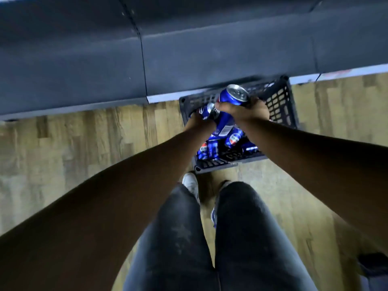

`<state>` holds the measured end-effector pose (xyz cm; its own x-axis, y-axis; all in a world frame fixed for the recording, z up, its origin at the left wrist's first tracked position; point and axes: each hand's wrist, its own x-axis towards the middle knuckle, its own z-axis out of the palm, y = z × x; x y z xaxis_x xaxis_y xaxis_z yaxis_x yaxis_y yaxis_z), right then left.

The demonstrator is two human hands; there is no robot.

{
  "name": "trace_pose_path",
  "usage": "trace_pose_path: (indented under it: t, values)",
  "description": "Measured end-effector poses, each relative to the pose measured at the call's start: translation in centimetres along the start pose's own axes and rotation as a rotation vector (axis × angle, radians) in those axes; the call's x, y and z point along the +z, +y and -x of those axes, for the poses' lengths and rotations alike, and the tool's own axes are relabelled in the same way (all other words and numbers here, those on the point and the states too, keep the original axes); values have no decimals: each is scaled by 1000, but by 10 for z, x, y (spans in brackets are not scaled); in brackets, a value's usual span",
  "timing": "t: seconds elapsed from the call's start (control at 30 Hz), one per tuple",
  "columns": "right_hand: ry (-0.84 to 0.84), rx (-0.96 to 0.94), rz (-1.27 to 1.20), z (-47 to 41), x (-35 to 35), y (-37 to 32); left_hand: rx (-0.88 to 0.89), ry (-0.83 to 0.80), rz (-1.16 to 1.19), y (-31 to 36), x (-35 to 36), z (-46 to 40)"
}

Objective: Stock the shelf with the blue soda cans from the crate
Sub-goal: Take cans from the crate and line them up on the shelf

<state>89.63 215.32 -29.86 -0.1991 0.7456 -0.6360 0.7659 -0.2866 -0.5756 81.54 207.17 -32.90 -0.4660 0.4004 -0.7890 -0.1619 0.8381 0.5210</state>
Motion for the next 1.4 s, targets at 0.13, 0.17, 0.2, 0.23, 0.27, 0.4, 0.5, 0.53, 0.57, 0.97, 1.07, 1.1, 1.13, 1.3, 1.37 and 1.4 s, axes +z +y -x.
trace_pose_path:
  t: [0.13, 0.17, 0.2, 0.23, 0.27, 0.4, 0.5, 0.53, 0.57, 0.97, 1.07, 1.1, 1.13, 1.3, 1.37, 1.4]
  values:
    - [-32, -66, -63, 31, -42, -39, 131, -115, 31, 41, -28, 51]
    - [-33, -71, -76, 38, -51, -47, 175, -133, 43, 48, -35, 63]
    - [-36, -83, -76, 46, -61, -55, 215, -138, 41, 55, -41, 73]
    - [-38, -101, -76, 54, -70, -62, 256, -135, 18, 61, -46, 83]
    - [-43, -111, -82, 61, -79, -70, 291, -130, -11, 68, -49, 93]
    - [-112, -110, -57, 95, -115, -106, 423, -109, -85, 95, -59, 131]
    - [-124, -181, 6, 118, -141, -132, 515, -100, -64, 114, -65, 159]
    - [-122, -198, 8, 126, -149, -140, 532, -96, -46, 120, -65, 169]
    - [-120, -207, 9, 134, -156, -147, 564, -86, -37, 125, -64, 179]
    - [-280, -370, 282, 226, -242, -227, 795, 300, -93, 184, -84, 287]
    - [-284, -449, 338, 246, -254, -236, 847, 325, -8, 184, -88, 308]
    - [-292, -481, 330, 251, -258, -236, 863, 329, 24, 184, -90, 312]
    - [-302, -513, 304, 254, -261, -236, 879, 332, 54, 184, -93, 315]
    - [-470, -612, -121, 268, -271, -228, 977, 257, 292, 194, -109, 340]
    - [-571, -653, -288, 270, -278, -228, 1031, 177, 369, 198, -113, 353]
    - [-614, -683, -343, 272, -281, -229, 1061, 127, 399, 201, -115, 359]
